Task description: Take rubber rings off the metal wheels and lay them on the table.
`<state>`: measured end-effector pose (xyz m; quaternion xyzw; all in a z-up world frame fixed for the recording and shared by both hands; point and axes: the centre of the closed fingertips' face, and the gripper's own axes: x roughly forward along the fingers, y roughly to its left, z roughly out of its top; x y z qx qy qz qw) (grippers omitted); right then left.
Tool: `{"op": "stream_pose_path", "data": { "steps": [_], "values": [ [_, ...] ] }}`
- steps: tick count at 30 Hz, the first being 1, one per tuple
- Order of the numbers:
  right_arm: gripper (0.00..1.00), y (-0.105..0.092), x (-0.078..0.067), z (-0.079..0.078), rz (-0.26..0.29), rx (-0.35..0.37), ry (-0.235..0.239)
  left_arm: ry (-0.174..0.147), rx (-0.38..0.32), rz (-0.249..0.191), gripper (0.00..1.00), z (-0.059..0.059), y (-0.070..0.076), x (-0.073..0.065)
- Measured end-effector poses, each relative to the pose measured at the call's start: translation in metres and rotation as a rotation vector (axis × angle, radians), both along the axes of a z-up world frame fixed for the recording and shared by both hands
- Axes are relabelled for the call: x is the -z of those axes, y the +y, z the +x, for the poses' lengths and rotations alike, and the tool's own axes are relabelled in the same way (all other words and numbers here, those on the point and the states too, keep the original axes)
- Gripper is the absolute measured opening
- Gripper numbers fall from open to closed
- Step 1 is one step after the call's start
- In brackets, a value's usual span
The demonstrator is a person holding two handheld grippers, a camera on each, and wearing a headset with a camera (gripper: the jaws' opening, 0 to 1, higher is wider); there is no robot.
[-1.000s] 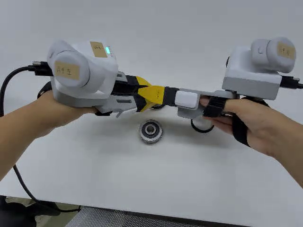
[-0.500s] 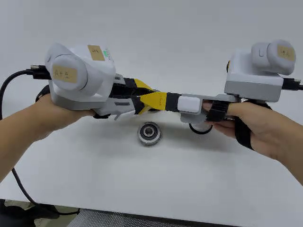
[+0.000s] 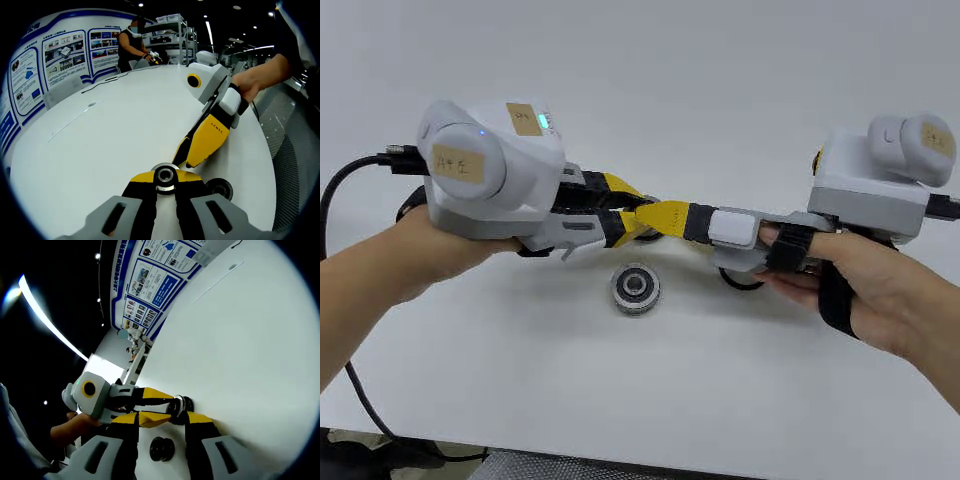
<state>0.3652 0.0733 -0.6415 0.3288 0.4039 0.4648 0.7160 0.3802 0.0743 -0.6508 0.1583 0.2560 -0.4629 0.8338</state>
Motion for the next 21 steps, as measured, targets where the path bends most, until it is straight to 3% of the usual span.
{"op": "stream_pose_path", "data": {
  "steps": [17, 21],
  "values": [
    [0.31, -0.0049, 0.0005, 0.0005, 0.013, 0.038, 0.007, 0.001, 0.005, 0.003, 0.13, 0.0001, -0.0003, 0.0001],
    [0.27, -0.007, 0.0046, 0.0031, 0.019, 0.061, 0.045, 0.001, 0.004, 0.003, 0.13, 0.0003, -0.0002, 0.0003]
  ]
}}
